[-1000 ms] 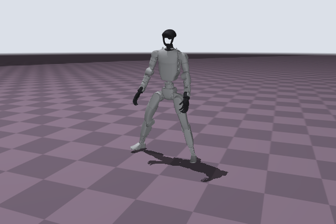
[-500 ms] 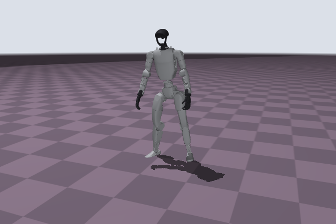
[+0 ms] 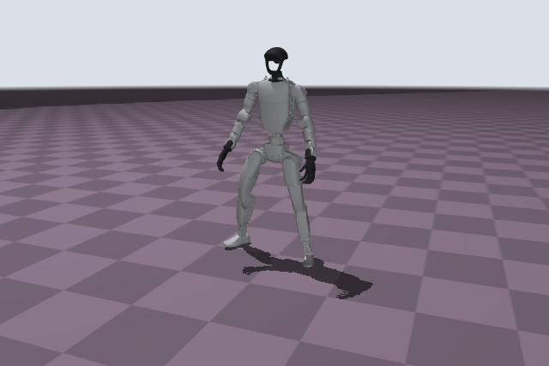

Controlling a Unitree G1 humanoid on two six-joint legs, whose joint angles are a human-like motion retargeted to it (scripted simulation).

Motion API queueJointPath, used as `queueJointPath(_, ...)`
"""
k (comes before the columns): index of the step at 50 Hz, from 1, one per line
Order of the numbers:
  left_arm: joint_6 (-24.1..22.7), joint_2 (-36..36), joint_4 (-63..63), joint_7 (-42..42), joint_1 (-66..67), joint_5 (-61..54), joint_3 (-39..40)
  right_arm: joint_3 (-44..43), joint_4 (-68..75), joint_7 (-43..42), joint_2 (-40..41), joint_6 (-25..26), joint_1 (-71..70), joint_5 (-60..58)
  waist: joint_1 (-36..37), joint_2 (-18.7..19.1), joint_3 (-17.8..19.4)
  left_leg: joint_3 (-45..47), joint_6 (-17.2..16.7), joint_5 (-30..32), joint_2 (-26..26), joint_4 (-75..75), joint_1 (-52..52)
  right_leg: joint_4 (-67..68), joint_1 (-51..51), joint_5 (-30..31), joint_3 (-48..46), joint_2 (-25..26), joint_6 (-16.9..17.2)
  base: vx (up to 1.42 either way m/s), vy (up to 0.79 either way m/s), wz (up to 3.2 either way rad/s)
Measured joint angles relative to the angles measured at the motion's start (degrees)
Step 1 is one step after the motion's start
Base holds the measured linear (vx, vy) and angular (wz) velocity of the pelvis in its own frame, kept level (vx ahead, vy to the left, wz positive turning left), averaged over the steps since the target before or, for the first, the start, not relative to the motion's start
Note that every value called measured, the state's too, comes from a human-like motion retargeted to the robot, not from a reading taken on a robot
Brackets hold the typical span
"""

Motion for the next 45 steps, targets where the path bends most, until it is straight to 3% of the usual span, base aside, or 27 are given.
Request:
queueJointPath(5, -0.8, 1.5, -1.2, 1.6, 0.8, -3.1, 0.8, -1.7, 1.8, 0.1, -0.5, 1.7, -0.5, -1.7, -0.2, -0.7, 0.0, 0.9, -1.1, 1.0, 2.1, -0.2, 0.6, -9.4, 0.6, 3.4, 1.8, -4.4, 3.7, 0.08, -0.42, -0.10)
queueJointPath(10, 0.5, 2.9, 0.2, -0.3, 1.1, 1.2, 1.0, -1.9, 1.1, 2.5, -0.5, 2.9, -1.1, -3.7, -0.5, -1.8, 0.0, 1.8, -2.3, 1.8, 4.4, 0.2, 0.7, -16.5, 1.4, 4.8, -4.2, -7.2, 6.0, 0.07, -0.54, -0.13)
queueJointPath(16, -0.7, 5.3, 1.3, 2.0, 0.7, 5.7, 2.1, -2.3, 0.4, 0.9, 1.2, 2.8, -1.5, -5.0, 1.7, -4.4, 1.4, 2.3, 0.0, 6.2, 6.8, 1.4, 1.6, -16.6, 1.2, 16.9, -3.6, -8.1, 6.3, 0.08, -0.68, -0.14)
queueJointPath(20, -1.2, 3.2, 2.4, 4.4, 1.3, 7.9, 5.9, -2.1, 4.0, 0.2, 1.7, 1.0, -3.1, -1.8, 3.2, -3.1, 1.9, 10.6, 1.9, 12.0, 9.0, 1.0, 2.3, -13.5, 0.1, 13.2, -3.2, -4.6, 6.0, 0.07, -0.63, -0.08)
queueJointPath(22, 0.0, 1.2, 2.3, 3.0, 2.2, 9.3, 7.4, -2.1, 5.3, 1.0, 1.3, 1.0, -4.8, 0.3, 2.5, -2.9, 2.5, 15.2, 3.2, 9.5, 7.3, 1.7, 2.1, -12.2, -0.4, 11.8, -3.5, -3.8, 5.2, 0.04, -0.52, 0.09)
queueJointPath(25, 2.3, -0.9, 2.1, 0.6, 3.0, 18.0, 7.1, -2.7, 4.7, 2.6, 0.6, 0.8, -7.0, 6.9, 1.8, -3.4, 3.8, 16.7, 4.6, 2.0, 2.1, 4.3, 0.9, -12.0, -0.8, 11.5, -3.5, -3.7, 5.8, 0.02, -0.42, -0.07)
queueJointPath(27, 2.5, -1.8, 1.8, -1.3, 2.9, 20.8, 4.2, -3.3, 3.1, 2.5, 0.4, 0.7, -7.1, 10.1, 3.3, -3.9, 4.7, 14.6, 5.1, -0.7, -2.1, 6.0, 0.1, -11.1, -1.7, 10.9, -2.6, -3.3, 5.6, 0.02, -0.34, -0.41)
queueJointPath(28, 2.1, -2.2, 1.2, -2.9, 2.6, 16.5, 2.1, -4.7, 2.4, 1.8, 0.2, 1.7, -7.0, 8.4, 4.4, -4.2, 5.3, 12.9, 6.6, -1.4, -4.5, 7.3, -0.6, -13.0, -0.9, 11.5, -2.2, -2.9, 5.4, 0.02, -0.31, -0.44)
queueJointPath(30, 2.5, -2.8, 1.2, -3.7, 1.9, 23.0, -0.5, -3.8, 1.1, 2.5, 0.2, 0.7, -6.4, 13.4, 6.8, -4.6, 5.9, 10.7, 7.4, -3.2, -9.4, 7.6, -1.3, -14.8, -0.3, 12.2, -1.7, -1.8, 4.9, 0.03, -0.28, -0.42)
queueJointPath(32, 2.8, -3.8, -0.2, -7.7, 1.8, 10.6, -2.9, -4.4, 1.5, 2.1, -0.2, 3.4, -5.9, 5.9, 8.6, -4.3, 6.3, 8.9, 7.0, -4.4, -13.5, 7.2, -2.2, -15.3, 0.1, 12.1, -1.7, -0.2, 4.0, 0.05, -0.23, -0.28)
queueJointPath(35, 2.6, -4.4, -2.1, -9.9, 2.4, 8.0, -4.6, -3.8, 2.0, 3.0, -0.4, 3.2, -5.0, 3.3, 10.5, -3.3, 5.7, 3.8, 7.0, -5.1, -17.4, 3.5, -2.8, -14.9, 0.6, 11.4, -1.9, 3.4, 3.4, 0.07, -0.21, -0.21)
queueJointPath(38, 0.2, -4.5, -3.5, -8.2, 3.9, 12.4, -5.0, -3.8, 2.3, 2.8, -0.1, -0.1, -4.6, 7.5, 10.0, -3.0, 4.9, -1.0, 8.9, -3.1, -17.0, 0.3, -2.4, -13.9, 1.0, 10.5, -1.9, 6.8, 3.5, 0.08, -0.20, -0.11)
queueJointPath(40, 0.1, -4.6, -4.4, -8.3, 5.1, 8.5, -4.8, -6.6, 2.4, 1.3, 0.3, 0.3, -4.9, 6.2, 7.9, -2.9, 4.9, -1.8, 6.4, -2.7, -14.2, 0.5, -1.7, -12.3, 1.3, 9.3, -1.5, 9.2, 3.3, 0.07, -0.19, 0.13)
queueJointPath(43, -3.7, -4.1, -4.1, -2.4, 7.0, 20.7, -5.5, -7.5, -0.1, -0.6, 1.4, -6.7, -3.6, 18.8, 3.6, -3.4, 4.0, -3.0, 8.0, -2.4, -11.5, 1.0, -1.2, -5.6, -1.0, 7.1, 1.3, 10.1, 2.7, 0.06, -0.15, 0.30)
queueJointPath(45, -1.8, -3.9, -3.8, -5.5, 6.5, 12.4, -7.4, -9.4, -0.8, -1.6, 1.4, -3.5, -2.6, 14.3, 2.0, -1.9, 3.8, -3.1, 2.7, -2.3, -8.0, 0.9, -1.0, 2.6, -4.0, 3.6, 2.1, 11.3, 1.2, 0.06, -0.14, 0.39)
